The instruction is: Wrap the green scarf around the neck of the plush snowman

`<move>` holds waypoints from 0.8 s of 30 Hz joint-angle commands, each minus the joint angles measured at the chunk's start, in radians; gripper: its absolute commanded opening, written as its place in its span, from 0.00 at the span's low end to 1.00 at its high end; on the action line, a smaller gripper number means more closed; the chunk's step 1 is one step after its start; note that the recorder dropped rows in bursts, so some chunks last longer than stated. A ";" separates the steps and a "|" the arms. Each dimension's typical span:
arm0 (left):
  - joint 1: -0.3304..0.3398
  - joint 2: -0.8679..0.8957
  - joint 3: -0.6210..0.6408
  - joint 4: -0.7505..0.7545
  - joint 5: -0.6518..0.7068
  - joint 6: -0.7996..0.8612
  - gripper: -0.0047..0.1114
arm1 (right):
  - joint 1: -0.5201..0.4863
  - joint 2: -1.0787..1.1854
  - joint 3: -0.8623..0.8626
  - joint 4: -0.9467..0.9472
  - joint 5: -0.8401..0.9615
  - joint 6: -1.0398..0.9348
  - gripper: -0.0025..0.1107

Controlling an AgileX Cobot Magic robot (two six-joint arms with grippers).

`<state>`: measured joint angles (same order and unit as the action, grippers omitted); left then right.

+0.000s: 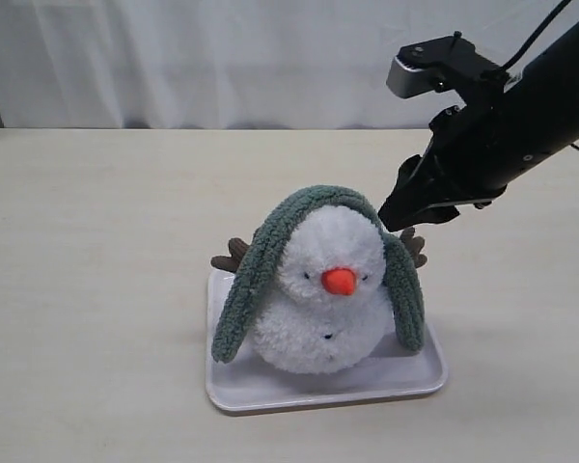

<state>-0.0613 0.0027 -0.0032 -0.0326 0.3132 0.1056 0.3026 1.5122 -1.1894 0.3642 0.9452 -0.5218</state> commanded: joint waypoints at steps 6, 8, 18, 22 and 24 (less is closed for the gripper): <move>-0.007 -0.003 0.003 0.000 -0.010 0.002 0.04 | 0.002 -0.035 0.117 -0.026 0.061 -0.009 0.42; -0.007 -0.003 0.003 0.000 -0.010 0.002 0.04 | 0.002 -0.035 0.158 -0.026 0.022 -0.043 0.42; -0.007 -0.003 0.003 0.000 -0.010 0.002 0.04 | 0.002 -0.035 0.347 -0.052 -0.295 -0.120 0.52; -0.007 -0.003 0.003 0.000 -0.010 0.002 0.04 | 0.002 -0.032 0.358 0.038 -0.318 -0.211 0.55; -0.007 -0.003 0.003 0.000 -0.010 0.002 0.04 | 0.002 -0.024 0.358 0.043 -0.349 -0.217 0.53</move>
<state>-0.0613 0.0027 -0.0032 -0.0326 0.3132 0.1056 0.3026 1.4830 -0.8353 0.3803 0.6450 -0.7018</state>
